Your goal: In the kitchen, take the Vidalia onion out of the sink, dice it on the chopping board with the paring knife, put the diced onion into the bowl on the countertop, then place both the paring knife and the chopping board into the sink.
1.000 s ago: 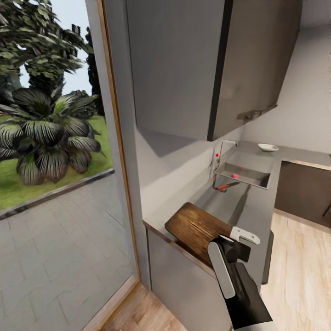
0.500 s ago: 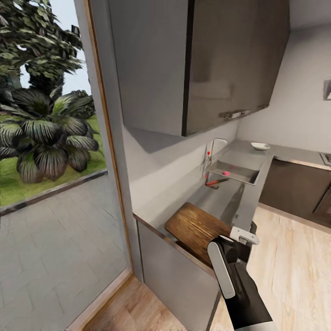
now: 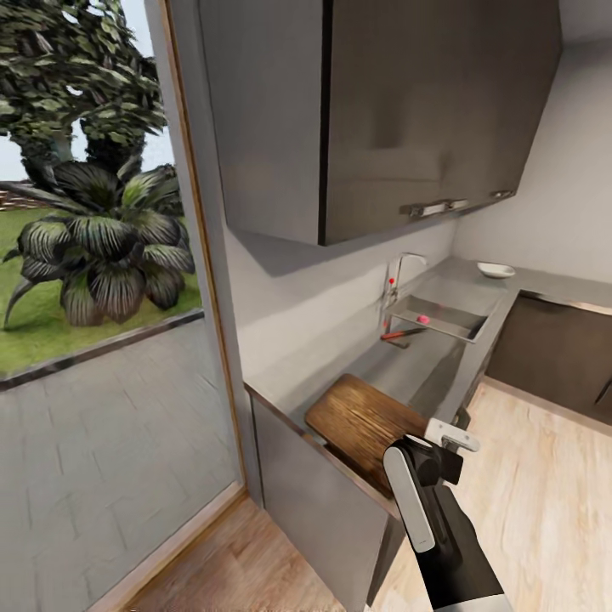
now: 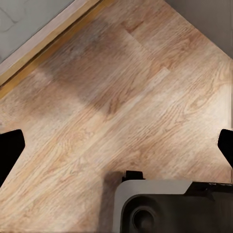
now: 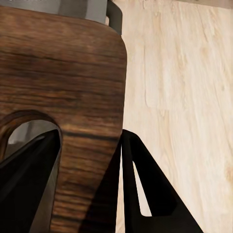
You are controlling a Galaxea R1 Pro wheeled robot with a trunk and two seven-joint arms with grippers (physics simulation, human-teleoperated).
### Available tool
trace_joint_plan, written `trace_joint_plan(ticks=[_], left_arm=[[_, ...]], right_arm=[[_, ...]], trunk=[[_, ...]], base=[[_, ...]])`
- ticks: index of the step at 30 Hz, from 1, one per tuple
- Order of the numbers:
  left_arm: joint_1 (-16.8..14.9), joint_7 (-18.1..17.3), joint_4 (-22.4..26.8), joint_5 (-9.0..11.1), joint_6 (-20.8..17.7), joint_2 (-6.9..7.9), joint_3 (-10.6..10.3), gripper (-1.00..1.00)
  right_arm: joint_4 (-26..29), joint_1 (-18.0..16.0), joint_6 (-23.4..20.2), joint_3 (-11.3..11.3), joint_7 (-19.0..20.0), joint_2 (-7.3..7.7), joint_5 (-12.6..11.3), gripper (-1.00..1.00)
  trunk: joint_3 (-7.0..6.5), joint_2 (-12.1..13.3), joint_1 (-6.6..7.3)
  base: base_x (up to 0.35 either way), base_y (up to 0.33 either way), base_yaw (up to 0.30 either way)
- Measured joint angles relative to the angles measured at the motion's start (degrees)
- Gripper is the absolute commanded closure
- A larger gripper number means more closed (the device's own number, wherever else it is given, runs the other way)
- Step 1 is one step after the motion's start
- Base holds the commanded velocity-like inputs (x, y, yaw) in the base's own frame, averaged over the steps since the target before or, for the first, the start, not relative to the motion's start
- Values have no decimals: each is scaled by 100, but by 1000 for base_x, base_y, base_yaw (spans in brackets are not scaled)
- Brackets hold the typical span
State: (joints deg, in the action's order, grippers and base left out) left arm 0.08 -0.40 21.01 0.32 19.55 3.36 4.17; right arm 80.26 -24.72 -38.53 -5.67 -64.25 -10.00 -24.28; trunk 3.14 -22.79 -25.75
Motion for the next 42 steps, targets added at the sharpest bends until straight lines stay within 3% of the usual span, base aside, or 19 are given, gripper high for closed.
trace_joint_plan(ticks=[24, 30, 42], left_arm=[[0, 0, -9, -8, -4, -9, -10, -100], [0, 0, -50, -13, -1, -9, -10, -100], [0, 0, -88, -16, -2, -9, -11, -100]], right_arm=[[9, 0, -73, 0, 8, 0, -1, 100], [147, 0, -176, -204, 11, 0, 4, 100], [186, 0, -241, -247, 12, 0, 8, 100]], trunk=[[102, 0, 0], [128, -1, 0], [179, 0, -1]], base=[[-1, -252, 218], [0, -280, 226], [-20, -281, 226]])
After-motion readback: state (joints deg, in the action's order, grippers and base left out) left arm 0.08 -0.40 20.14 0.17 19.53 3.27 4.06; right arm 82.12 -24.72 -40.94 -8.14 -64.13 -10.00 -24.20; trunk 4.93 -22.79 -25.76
